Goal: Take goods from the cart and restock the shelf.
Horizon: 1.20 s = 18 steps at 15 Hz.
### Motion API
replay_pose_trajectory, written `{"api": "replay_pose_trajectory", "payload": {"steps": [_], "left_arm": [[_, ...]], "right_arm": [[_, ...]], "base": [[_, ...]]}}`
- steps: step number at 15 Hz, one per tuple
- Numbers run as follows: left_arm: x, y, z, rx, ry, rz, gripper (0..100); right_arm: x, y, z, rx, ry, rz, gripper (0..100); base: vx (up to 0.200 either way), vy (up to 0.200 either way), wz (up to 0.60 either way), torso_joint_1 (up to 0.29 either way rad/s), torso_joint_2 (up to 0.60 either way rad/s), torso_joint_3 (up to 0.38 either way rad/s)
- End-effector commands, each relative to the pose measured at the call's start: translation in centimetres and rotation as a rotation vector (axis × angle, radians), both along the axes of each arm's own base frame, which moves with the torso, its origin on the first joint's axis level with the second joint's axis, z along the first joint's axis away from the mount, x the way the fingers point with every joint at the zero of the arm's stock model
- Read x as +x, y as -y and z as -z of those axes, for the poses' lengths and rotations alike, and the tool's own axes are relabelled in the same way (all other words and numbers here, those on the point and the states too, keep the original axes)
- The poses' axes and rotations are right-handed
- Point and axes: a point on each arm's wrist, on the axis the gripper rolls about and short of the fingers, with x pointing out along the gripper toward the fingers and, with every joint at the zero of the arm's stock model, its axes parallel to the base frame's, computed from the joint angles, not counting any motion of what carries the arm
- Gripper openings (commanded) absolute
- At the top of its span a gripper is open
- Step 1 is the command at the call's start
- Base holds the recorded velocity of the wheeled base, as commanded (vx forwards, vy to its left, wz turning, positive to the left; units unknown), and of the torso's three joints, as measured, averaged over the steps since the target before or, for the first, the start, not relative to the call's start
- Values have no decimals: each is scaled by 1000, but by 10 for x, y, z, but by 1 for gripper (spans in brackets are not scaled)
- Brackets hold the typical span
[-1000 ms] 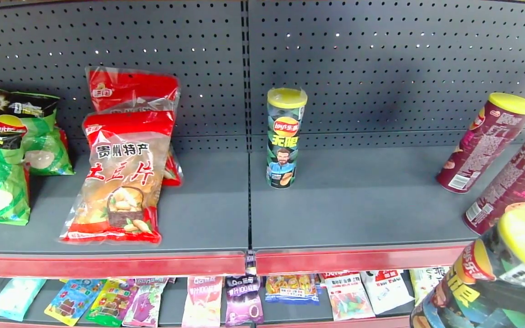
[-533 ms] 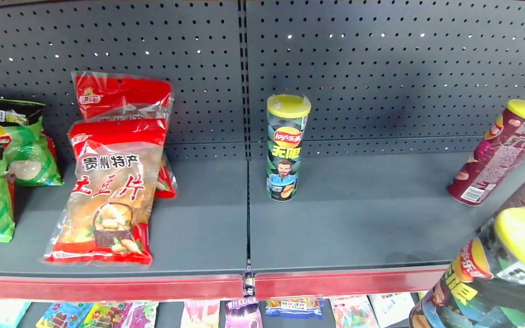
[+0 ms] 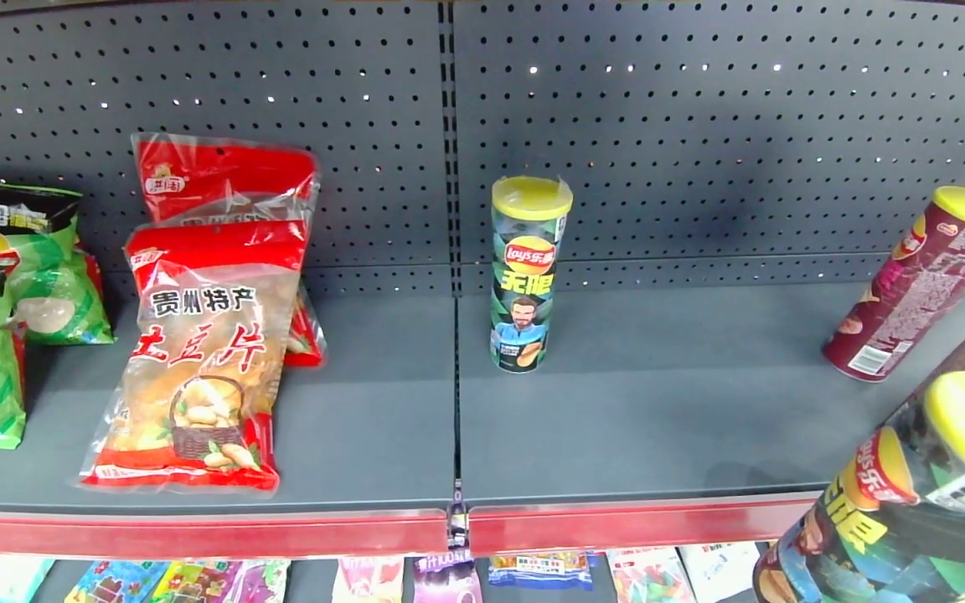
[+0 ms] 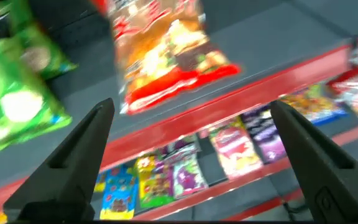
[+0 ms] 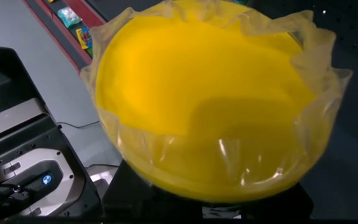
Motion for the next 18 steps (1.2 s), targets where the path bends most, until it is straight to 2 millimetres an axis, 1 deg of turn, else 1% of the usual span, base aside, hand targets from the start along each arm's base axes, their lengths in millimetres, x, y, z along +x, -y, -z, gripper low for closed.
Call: {"api": "replay_pose_trajectory", "payload": {"steps": [1,2,3,5,6,7,8,9,10,11,12,13,16,18], "left_arm": [[33,6,-33,-27,-94,142,100],[52,9,-48,-36,-90,185,100],[76,11,-58,-40,-75,218,100],[131,24,-77,-48,-41,320,100],[153,40,-82,-65,-83,433,100],[174,57,-90,-136,-140,569,100],[185,61,-96,-168,-150,608,100],[210,73,-99,-175,-169,674,100],[228,85,-99,-177,-177,712,100],[245,91,-97,-179,-186,735,100],[259,98,-95,-170,-183,767,100],[269,103,-92,-153,-179,789,100],[290,111,-78,-118,-191,851,100],[306,123,-75,-111,-191,885,100]], "right_arm": [[-1,1,-2,5,10,-1,0],[-2,1,-1,6,9,0,0],[-2,1,-1,6,9,1,0],[-2,1,-3,9,14,3,0],[-2,1,-5,12,19,3,0],[-1,2,-7,17,25,9,0],[-1,2,-9,20,30,11,0],[-1,2,-10,20,32,20,0],[-1,2,-9,19,33,31,0],[-1,2,-10,19,35,35,0],[-1,2,-10,17,36,41,0],[-1,2,-10,17,37,44,0],[0,2,-9,13,32,49,0],[1,2,-9,13,28,49,0]], "base": [[0,0,0,0,0,0],[0,0,0,0,0,0],[0,0,0,0,0,0],[0,0,0,0,0,0],[0,0,0,0,0,0],[0,0,0,0,0,0],[0,0,0,0,0,0],[0,0,0,0,0,0],[0,0,0,0,0,0],[0,0,0,0,0,0],[0,0,0,0,0,0],[0,0,0,0,0,0],[0,0,0,0,0,0],[0,0,0,0,0,0]]}}
